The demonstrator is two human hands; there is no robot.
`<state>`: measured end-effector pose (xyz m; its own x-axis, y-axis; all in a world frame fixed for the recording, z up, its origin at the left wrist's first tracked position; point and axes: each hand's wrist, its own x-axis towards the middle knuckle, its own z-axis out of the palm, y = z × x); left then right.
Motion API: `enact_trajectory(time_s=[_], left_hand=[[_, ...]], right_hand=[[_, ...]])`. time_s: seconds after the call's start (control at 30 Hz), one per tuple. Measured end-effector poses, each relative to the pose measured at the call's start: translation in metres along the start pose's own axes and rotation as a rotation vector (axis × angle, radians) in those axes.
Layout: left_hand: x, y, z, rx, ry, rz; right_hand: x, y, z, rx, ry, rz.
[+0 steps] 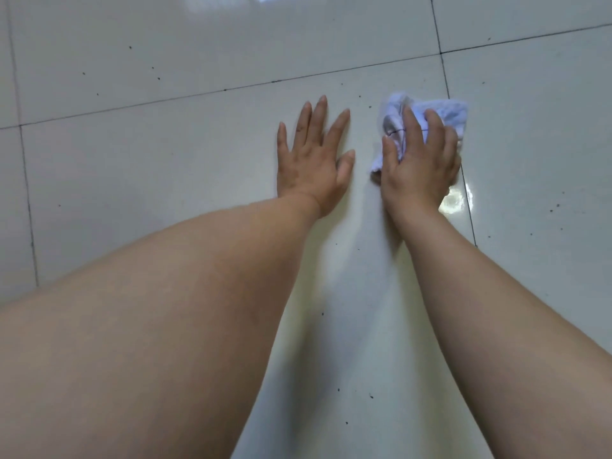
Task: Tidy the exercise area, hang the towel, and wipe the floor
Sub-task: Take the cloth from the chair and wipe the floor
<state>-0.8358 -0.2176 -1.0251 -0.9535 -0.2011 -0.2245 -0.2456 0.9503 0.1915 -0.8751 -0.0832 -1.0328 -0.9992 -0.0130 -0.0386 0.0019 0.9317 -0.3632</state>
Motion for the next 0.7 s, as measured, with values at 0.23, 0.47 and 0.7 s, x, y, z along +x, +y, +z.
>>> enact_trajectory(time_s=[0.23, 0.47, 0.7], left_hand=[[0.001, 0.0, 0.001, 0.002, 0.002, -0.009], [0.001, 0.0, -0.003, 0.02, -0.041, 0.01], [0.012, 0.003, -0.037, -0.011, -0.402, 0.018]], right_hand=[[-0.041, 0.026, -0.009, 0.048, -0.026, -0.207], [-0.038, 0.009, -0.004, -0.021, -0.017, -0.013], [-0.1, 0.004, -0.007, 0.022, -0.058, -0.037]])
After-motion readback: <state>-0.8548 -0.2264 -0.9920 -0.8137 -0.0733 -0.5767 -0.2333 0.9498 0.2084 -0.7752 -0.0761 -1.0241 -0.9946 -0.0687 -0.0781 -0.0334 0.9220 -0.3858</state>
